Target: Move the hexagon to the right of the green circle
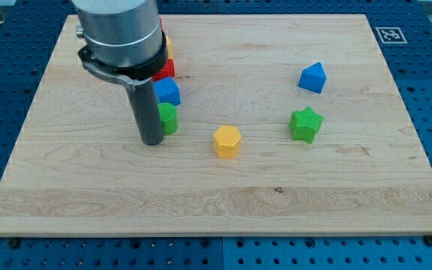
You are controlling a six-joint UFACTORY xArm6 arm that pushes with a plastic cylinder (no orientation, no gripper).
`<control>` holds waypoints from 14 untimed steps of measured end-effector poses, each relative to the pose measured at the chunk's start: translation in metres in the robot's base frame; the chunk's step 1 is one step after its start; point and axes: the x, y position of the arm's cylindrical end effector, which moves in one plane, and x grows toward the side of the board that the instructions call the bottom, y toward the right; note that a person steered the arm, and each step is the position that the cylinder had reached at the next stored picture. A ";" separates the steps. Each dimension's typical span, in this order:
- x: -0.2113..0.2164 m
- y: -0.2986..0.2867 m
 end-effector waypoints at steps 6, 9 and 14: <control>0.015 0.024; 0.044 0.110; 0.024 0.167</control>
